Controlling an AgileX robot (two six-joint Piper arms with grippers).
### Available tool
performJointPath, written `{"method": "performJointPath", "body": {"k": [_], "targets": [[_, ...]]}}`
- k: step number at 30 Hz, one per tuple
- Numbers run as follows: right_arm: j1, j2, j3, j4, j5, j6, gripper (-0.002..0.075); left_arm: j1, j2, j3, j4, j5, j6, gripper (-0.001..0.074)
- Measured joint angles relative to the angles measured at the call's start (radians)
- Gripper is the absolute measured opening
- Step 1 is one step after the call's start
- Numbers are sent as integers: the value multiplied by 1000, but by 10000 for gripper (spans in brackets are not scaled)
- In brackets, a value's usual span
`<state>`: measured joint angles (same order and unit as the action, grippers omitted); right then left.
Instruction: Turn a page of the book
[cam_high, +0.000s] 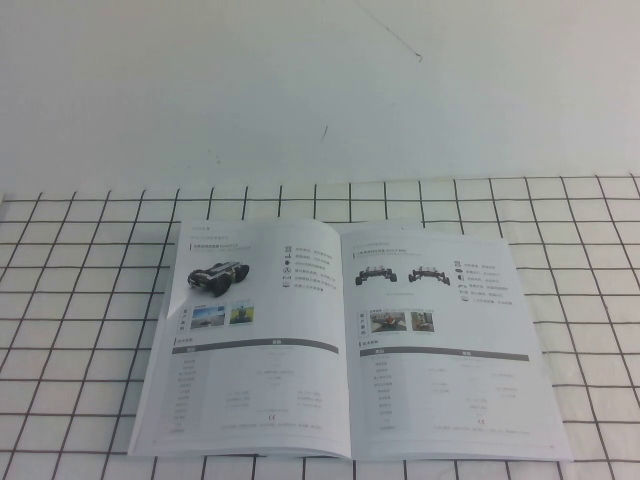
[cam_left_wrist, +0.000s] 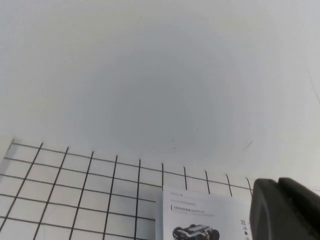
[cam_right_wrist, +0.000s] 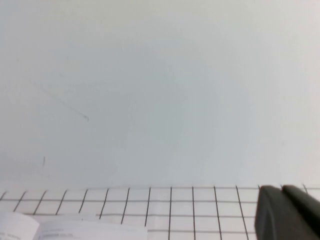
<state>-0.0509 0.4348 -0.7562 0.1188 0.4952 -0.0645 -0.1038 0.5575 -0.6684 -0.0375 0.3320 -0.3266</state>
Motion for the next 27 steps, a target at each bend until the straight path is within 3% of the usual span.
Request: {"method": "performJointPath", "body": {"k": [15,27], "targets": [[0,18,1,65,80,5,-2,-4,159,0,-388,75,62,-3],[61,177,1,179,173,-128,-2,-4,405,0,-802,294,691,-3]]}}
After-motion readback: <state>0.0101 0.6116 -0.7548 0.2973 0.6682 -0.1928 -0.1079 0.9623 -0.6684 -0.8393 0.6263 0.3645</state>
